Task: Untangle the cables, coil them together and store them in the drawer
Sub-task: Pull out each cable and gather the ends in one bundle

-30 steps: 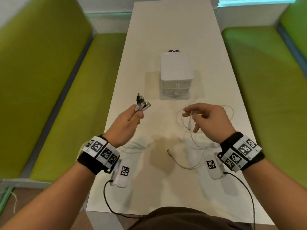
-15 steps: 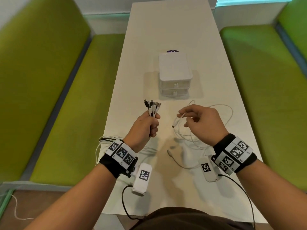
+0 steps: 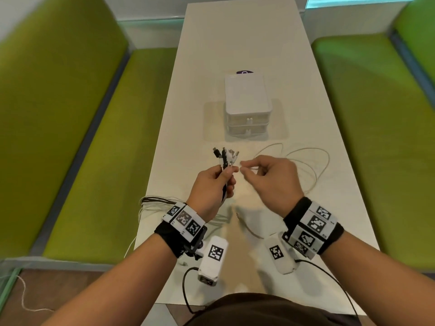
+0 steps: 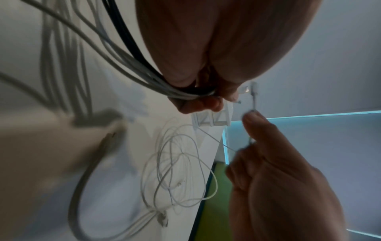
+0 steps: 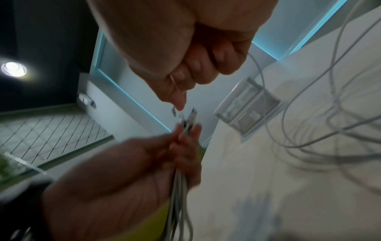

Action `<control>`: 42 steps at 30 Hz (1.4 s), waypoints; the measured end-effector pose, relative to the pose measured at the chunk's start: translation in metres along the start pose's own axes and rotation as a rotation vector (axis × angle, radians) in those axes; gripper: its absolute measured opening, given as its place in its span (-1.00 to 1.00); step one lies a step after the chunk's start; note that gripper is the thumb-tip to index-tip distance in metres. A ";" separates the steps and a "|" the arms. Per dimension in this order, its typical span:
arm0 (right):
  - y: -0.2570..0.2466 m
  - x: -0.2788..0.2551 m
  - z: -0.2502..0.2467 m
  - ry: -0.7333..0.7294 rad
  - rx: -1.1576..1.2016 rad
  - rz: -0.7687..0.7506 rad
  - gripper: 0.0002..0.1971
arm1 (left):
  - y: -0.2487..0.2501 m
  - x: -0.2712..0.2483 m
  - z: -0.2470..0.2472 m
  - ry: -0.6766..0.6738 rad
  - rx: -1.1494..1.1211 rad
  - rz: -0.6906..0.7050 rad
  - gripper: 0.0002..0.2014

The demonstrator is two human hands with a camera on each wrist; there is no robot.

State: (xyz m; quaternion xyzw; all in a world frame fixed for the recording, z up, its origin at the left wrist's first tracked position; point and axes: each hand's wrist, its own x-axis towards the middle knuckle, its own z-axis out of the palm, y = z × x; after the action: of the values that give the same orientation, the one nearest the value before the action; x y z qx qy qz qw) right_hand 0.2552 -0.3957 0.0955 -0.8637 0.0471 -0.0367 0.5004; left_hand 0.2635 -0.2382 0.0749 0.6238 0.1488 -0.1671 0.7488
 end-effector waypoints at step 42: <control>0.044 0.032 -0.030 -0.157 -0.669 -0.069 -0.69 | 0.032 0.006 -0.067 0.149 1.067 0.156 -0.64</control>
State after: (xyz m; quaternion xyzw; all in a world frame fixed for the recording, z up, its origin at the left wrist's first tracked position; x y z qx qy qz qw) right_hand 0.2812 -0.4472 0.0727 -0.9813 -0.0112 0.0303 0.1899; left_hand 0.2822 -0.1673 0.0883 0.9366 0.0491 -0.1188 0.3259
